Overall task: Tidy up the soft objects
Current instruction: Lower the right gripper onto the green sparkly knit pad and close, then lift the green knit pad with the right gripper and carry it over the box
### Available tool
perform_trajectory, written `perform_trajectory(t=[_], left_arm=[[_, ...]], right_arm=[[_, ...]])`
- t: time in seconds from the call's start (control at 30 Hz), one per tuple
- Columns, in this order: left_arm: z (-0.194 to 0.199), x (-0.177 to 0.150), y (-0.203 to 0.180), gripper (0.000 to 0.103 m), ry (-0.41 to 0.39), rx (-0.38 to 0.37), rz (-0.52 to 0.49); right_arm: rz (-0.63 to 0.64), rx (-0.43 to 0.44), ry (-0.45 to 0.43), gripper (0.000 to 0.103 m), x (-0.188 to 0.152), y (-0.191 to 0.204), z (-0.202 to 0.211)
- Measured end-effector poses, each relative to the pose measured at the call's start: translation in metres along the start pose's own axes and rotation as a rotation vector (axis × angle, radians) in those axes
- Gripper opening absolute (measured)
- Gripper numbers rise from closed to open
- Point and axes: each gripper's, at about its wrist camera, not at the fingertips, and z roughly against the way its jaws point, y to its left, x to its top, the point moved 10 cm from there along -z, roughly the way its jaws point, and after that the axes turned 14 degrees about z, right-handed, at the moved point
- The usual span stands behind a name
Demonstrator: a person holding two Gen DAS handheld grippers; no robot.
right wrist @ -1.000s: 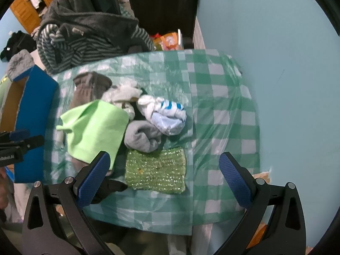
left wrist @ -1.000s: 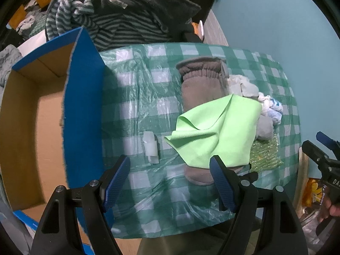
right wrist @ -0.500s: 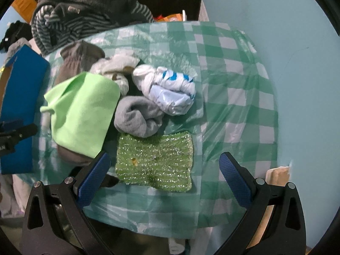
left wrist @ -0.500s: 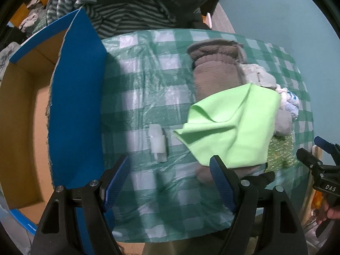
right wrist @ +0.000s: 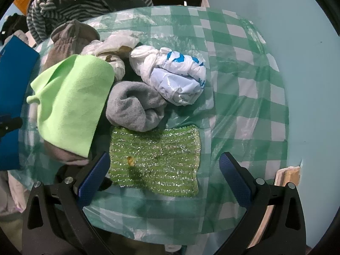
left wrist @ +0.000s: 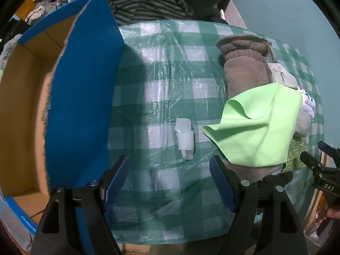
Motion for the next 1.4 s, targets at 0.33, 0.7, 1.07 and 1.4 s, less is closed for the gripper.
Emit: perform_trajectory(t=[0.33,0.7,1.07,1.4], left_arm=[[-0.034,0.007,-0.009,0.073,0.036,0.021,-0.005],[-0.050,0.015,-0.010,0.046,0.034,0.012,0.017],[-0.040,0.020,-0.036,0.016,0.040,-0.034,-0.039],[-0.017,0.008,-0.032,0.015,0.021,-0.049,-0.050]], right_arm=[[-0.004,-0.032,0.032,0.102,0.003,0.014,-0.022],[-0.025,-0.032,0.066,0.093,-0.017,0.027,-0.049],[-0.016,0.008,0.028,0.057,-0.019,0.021,-0.055],[-0.067,0.084,0.006,0.021,-0.027,0.008,-0.047]])
